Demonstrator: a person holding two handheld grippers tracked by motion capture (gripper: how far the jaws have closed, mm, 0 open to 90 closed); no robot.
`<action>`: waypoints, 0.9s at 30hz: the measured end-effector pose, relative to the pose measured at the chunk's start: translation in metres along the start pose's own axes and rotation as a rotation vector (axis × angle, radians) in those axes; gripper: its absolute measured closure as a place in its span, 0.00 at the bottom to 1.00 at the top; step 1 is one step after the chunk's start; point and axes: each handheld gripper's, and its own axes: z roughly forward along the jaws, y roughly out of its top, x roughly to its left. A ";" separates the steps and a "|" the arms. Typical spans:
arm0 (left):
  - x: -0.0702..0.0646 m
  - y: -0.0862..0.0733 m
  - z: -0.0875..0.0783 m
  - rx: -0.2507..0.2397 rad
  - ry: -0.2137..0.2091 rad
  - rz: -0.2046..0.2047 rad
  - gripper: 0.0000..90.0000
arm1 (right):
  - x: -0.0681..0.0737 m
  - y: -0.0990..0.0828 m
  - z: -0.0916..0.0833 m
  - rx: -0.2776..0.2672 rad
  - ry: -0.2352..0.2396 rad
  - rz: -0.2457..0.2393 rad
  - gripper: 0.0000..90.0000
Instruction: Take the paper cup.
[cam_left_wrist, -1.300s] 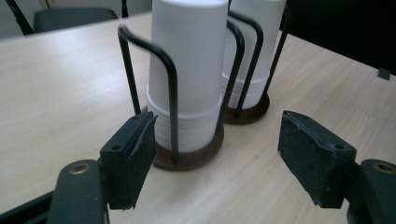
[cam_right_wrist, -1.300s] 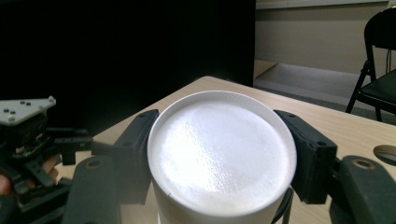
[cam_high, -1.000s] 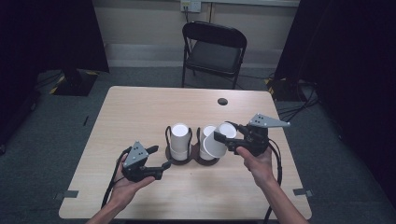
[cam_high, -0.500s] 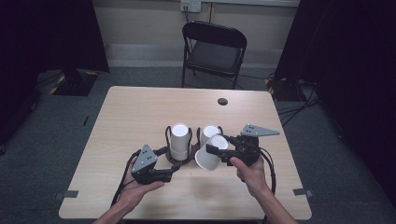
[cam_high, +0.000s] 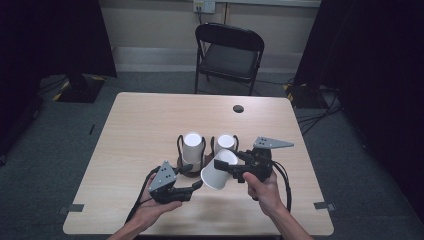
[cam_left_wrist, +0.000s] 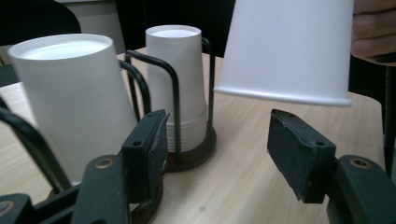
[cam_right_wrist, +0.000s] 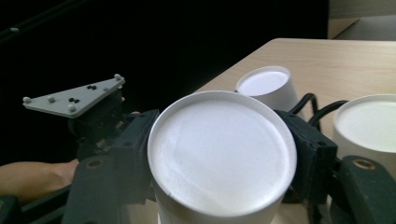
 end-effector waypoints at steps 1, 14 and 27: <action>0.000 0.000 0.001 0.003 -0.003 -0.008 0.43 | 0.001 0.000 0.001 0.005 0.012 0.006 0.39; -0.006 -0.007 0.004 -0.060 0.025 0.026 0.62 | 0.011 -0.003 0.017 0.028 0.087 0.048 0.39; -0.007 -0.007 0.000 -0.095 0.011 0.041 0.77 | 0.007 -0.011 0.026 0.028 0.163 0.125 0.38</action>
